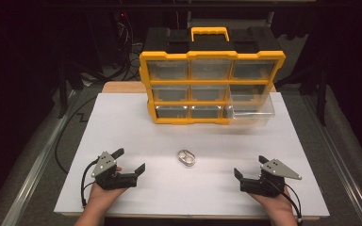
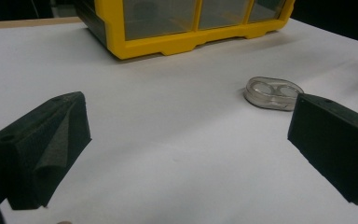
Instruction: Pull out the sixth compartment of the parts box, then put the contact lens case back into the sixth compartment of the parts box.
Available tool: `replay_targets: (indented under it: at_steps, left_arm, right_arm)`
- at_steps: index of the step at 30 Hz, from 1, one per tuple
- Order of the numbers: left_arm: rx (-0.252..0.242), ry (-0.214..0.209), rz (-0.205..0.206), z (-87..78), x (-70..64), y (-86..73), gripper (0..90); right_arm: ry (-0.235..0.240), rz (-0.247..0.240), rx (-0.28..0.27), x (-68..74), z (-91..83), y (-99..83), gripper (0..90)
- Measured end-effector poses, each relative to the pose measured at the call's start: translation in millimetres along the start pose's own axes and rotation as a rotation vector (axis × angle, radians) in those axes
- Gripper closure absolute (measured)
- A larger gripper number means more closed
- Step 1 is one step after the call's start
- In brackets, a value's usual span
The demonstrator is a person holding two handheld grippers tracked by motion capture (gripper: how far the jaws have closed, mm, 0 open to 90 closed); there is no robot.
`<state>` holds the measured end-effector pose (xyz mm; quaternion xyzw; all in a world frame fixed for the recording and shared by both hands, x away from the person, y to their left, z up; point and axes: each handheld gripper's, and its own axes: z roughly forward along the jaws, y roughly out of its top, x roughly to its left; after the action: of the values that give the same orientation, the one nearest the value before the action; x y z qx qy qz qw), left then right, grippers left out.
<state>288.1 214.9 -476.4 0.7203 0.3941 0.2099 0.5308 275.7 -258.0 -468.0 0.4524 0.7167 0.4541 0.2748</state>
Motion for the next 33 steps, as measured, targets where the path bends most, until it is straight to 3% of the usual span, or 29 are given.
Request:
replay_targets:
  at_steps: [4, 6, 9, 23, 33]
  left_arm:
    - [0.000, 0.000, 0.000, 1.2, 1.8, 0.5, 0.3]
    - [0.005, -0.002, 0.005, 2.6, 1.9, 0.1, 0.3]
    - [0.016, 0.003, 0.010, 3.6, 1.3, -0.6, 0.4]
    - [0.018, -0.008, 0.025, 6.5, 0.6, 1.0, 0.7]
    - [0.004, 0.011, 0.023, 4.1, 1.0, 2.6, 1.6]
  right_arm:
    - [0.018, 0.013, -0.014, -1.4, 2.3, 1.5, 0.0]
    - [0.028, -0.005, -0.016, -0.7, 3.9, 3.1, 0.0]
    - [0.010, -0.038, -0.016, 0.9, 5.2, 4.9, 0.0]
    - [0.014, -0.061, -0.026, 6.4, 4.8, 8.3, 0.0]
    - [0.011, -0.099, -0.009, 8.4, 5.0, 7.8, 0.0]
